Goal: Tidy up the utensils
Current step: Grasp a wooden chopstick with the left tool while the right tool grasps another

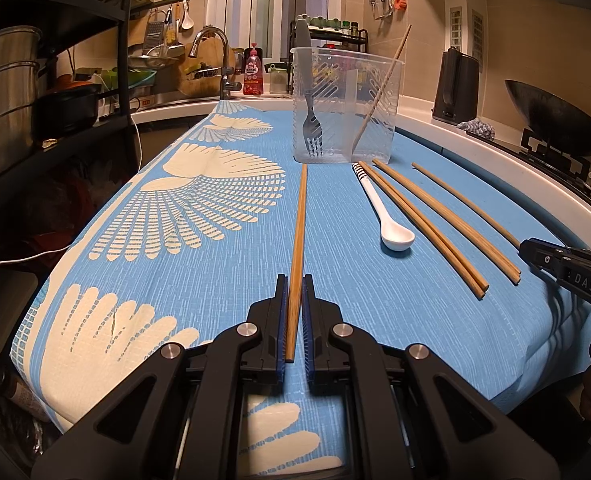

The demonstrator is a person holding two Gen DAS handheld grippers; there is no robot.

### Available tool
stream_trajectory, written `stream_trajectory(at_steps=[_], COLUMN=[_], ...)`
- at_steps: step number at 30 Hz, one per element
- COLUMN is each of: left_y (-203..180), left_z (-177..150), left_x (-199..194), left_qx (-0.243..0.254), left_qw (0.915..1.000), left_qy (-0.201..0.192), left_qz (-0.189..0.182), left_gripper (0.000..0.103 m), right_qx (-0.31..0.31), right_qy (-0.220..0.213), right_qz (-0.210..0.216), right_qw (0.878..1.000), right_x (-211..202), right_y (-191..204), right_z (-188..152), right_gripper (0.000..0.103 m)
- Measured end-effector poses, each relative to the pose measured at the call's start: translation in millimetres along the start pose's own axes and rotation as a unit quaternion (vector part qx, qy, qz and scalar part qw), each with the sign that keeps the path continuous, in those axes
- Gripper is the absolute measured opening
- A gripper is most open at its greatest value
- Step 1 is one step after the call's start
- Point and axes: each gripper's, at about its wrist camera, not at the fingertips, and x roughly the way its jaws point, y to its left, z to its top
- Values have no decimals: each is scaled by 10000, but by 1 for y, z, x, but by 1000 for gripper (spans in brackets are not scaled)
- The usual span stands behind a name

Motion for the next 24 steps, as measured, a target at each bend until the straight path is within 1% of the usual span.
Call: stream_trajectory(at_steps=[24], left_y=[0], left_z=[1], left_x=[0], left_qx=[10], left_qw=[10000], left_qy=[-3], left_qz=[6], left_gripper=[7], right_qx=[35], right_qy=[23], right_qz=[27], right_qw=[10000], right_x=[1], right_y=[-1], right_z=[2], right_gripper=[10])
